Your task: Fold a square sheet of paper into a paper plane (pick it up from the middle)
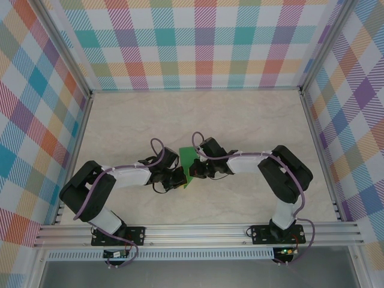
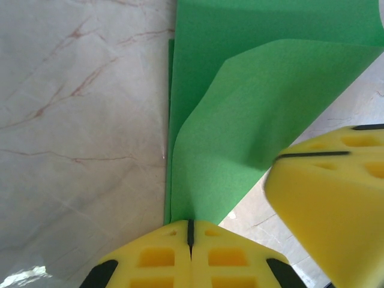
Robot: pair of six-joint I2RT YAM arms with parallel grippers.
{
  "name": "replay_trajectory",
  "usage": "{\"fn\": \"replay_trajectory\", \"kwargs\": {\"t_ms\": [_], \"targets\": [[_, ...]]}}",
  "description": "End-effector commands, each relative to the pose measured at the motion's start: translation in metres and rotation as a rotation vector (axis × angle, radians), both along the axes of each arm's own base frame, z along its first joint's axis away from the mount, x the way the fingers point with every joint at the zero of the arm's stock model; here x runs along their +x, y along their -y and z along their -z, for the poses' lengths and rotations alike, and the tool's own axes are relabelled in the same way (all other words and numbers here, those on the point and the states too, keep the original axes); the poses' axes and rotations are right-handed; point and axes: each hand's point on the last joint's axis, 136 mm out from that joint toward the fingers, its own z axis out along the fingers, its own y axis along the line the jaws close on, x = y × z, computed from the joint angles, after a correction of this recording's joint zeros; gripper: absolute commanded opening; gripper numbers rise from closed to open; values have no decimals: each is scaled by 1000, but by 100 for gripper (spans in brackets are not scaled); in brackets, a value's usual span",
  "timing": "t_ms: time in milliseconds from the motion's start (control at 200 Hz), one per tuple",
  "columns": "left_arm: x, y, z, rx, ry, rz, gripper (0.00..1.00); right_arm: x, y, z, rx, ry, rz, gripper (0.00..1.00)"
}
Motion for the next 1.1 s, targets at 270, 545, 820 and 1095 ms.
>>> {"fn": "replay_trajectory", "kwargs": {"t_ms": [270, 545, 820, 1095], "targets": [[-45, -56, 47, 285, -188, -8, 0, 4, 5, 17, -67, 4, -17, 0], [-78, -82, 70, 384, -295, 50, 0, 28, 34, 25, -152, 52, 30, 0], [-74, -84, 69, 405, -283, 65, 0, 72, 79, 23, -252, 150, 120, 0], [-36, -78, 48, 396, -147, 145, 0, 84, 91, -37, -232, 277, 201, 0]]}}
